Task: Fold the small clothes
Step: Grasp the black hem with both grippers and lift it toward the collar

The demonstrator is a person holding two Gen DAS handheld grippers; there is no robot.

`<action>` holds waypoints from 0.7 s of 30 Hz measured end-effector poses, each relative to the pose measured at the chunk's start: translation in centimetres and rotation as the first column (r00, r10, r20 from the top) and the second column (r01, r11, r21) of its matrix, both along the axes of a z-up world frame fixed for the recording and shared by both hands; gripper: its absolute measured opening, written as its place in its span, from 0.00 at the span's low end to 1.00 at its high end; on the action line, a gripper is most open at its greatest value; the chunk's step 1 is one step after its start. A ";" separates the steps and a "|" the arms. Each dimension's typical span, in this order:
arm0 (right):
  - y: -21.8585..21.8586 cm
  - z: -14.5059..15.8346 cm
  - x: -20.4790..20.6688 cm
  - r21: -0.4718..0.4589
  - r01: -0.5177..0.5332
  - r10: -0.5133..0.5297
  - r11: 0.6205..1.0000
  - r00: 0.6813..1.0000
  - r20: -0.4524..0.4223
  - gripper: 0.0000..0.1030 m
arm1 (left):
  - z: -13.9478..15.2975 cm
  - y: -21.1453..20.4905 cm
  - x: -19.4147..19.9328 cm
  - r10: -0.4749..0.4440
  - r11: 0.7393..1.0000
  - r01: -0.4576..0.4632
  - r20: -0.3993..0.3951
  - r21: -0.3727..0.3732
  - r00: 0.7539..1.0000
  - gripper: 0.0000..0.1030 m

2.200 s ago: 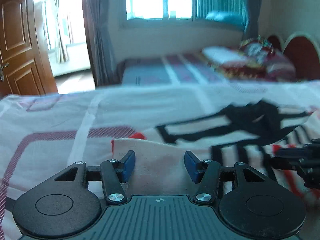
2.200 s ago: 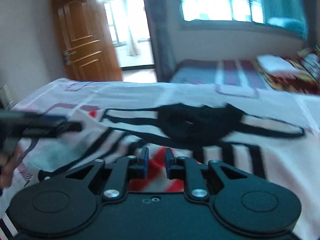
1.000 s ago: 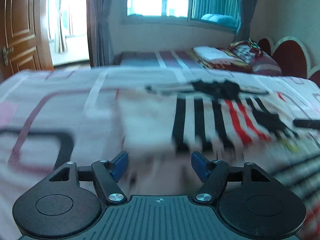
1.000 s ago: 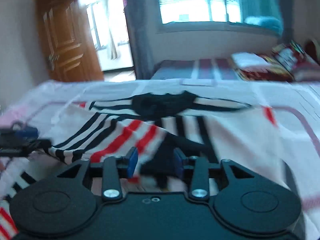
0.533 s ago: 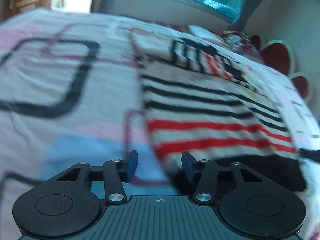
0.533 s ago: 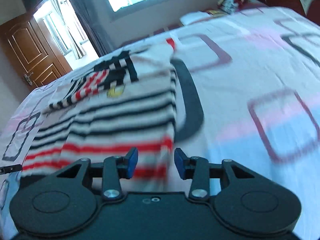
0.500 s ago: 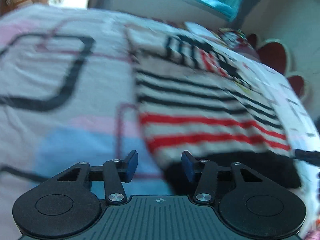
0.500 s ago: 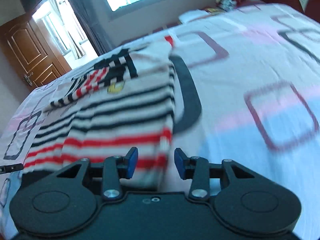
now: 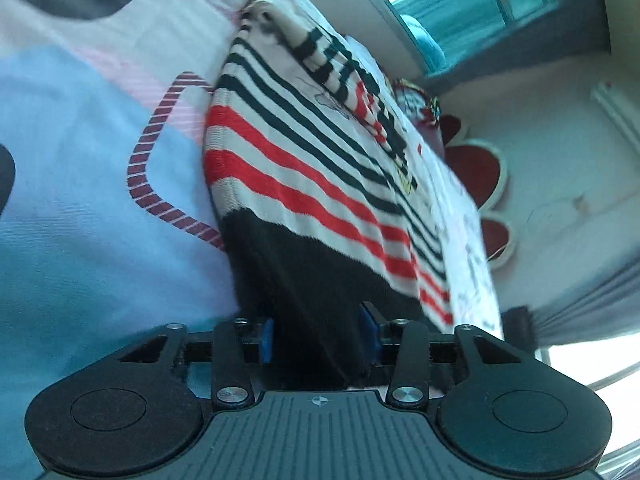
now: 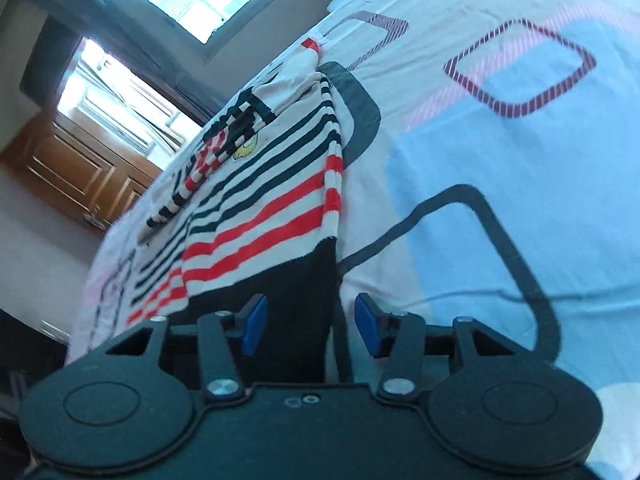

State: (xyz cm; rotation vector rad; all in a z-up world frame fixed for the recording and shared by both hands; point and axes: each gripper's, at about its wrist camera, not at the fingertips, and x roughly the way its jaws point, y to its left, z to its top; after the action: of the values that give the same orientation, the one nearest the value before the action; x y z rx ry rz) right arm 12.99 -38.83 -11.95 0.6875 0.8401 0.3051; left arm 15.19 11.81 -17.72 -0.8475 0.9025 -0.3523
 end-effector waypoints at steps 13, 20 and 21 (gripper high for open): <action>1.4 -0.3 2.9 0.018 -0.120 0.120 0.993 0.992 -0.025 0.21 | -0.1 -0.4 1.4 -0.012 0.996 0.010 0.019 0.085 1.000 0.08; 1.8 3.3 1.6 -0.138 -0.122 0.135 0.983 0.987 0.090 0.05 | 3.2 0.9 -1.2 0.062 0.993 -0.080 0.187 0.088 0.980 0.07; 1.4 4.0 1.2 -0.132 -0.118 0.133 0.984 0.984 0.115 0.05 | 3.7 1.3 -1.8 0.075 0.992 -0.095 0.217 0.081 0.973 0.07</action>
State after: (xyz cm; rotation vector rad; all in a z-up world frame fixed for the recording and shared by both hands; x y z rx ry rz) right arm 14.19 -37.38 -7.95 0.4949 0.7790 0.4018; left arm 13.35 13.14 -13.99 -0.7468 0.6750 -0.3187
